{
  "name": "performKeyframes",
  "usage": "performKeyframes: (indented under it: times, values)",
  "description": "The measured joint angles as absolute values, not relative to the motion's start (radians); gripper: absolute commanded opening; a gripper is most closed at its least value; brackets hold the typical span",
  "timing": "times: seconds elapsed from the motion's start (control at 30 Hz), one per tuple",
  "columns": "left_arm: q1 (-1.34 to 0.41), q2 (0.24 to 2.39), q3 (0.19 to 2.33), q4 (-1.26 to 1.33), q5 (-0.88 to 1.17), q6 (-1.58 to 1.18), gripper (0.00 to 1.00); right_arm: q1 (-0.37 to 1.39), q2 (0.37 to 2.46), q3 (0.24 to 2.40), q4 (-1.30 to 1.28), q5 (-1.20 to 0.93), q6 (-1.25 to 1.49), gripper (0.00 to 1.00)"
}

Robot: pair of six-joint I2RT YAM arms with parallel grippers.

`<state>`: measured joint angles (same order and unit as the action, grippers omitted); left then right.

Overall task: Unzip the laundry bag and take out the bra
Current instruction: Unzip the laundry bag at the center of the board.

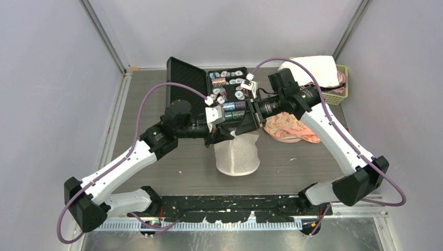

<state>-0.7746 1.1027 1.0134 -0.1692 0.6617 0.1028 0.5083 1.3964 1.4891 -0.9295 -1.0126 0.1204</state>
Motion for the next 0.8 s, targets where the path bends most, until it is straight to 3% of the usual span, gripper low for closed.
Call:
performKeyframes:
  times: [0.17, 0.8]
  values:
    - [-0.77, 1.106, 1.015, -0.173, 0.667, 0.103, 0.0, 0.508, 1.404, 1.493, -0.937, -0.996, 0.107, 0.01]
    - [-0.662, 1.084, 0.971, -0.185, 0.715, 0.203, 0.06, 0.47, 1.419, 1.51, -0.968, -0.916, 0.031, 0.01]
